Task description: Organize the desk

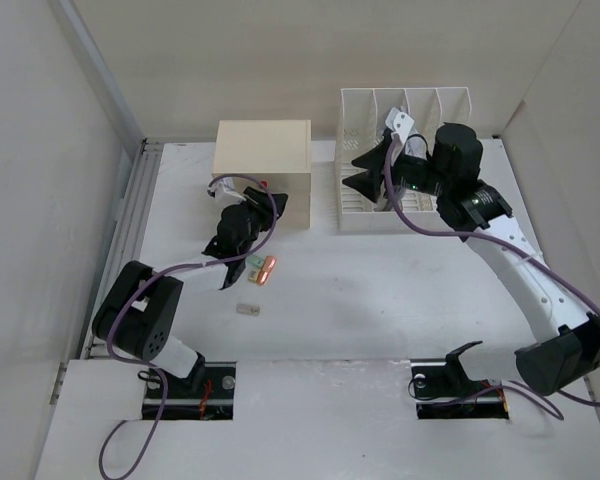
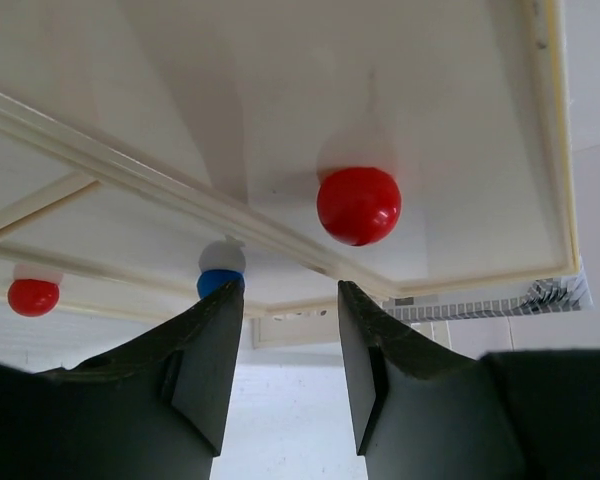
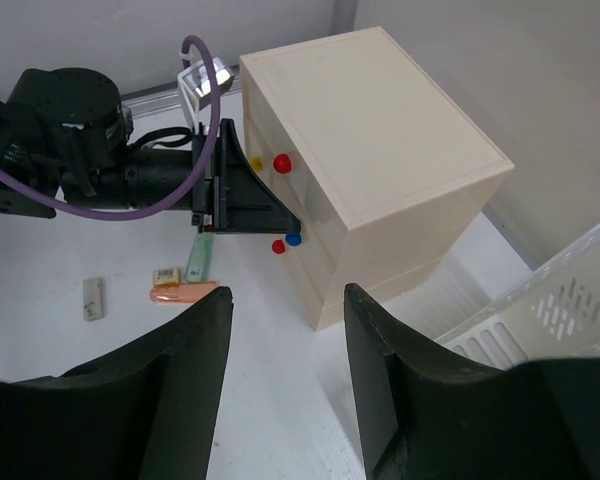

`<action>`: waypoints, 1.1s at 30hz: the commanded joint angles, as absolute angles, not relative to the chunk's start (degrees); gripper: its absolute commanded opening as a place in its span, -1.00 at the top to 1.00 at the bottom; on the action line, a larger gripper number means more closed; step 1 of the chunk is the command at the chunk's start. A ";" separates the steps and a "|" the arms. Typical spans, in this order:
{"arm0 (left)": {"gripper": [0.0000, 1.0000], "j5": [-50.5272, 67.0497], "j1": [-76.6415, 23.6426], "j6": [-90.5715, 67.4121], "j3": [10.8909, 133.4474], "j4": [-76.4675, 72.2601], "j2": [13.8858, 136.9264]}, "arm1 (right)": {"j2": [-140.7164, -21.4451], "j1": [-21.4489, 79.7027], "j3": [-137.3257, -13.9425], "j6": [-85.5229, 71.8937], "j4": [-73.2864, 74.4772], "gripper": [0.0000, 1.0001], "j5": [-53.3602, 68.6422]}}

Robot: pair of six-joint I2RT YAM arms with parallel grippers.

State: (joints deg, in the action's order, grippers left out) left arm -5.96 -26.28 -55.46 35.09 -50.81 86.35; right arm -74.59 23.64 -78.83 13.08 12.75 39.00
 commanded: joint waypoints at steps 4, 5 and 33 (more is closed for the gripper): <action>0.24 -7.38 -26.63 -56.87 34.37 -51.42 84.20 | -72.95 23.38 -78.49 11.87 9.58 -0.08 39.99; 0.24 -7.38 -27.15 -56.87 34.37 -50.72 83.59 | -72.95 23.38 -78.49 11.87 9.58 -0.08 39.99; 0.42 -10.72 -27.16 -55.11 40.25 -46.67 90.00 | -72.95 22.85 -77.43 11.87 9.05 -0.08 39.37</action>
State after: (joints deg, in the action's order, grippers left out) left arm -9.72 -27.35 -56.14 37.91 -45.06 89.91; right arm -74.48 23.20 -77.71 12.38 12.27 38.98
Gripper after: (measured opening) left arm 0.298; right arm 0.540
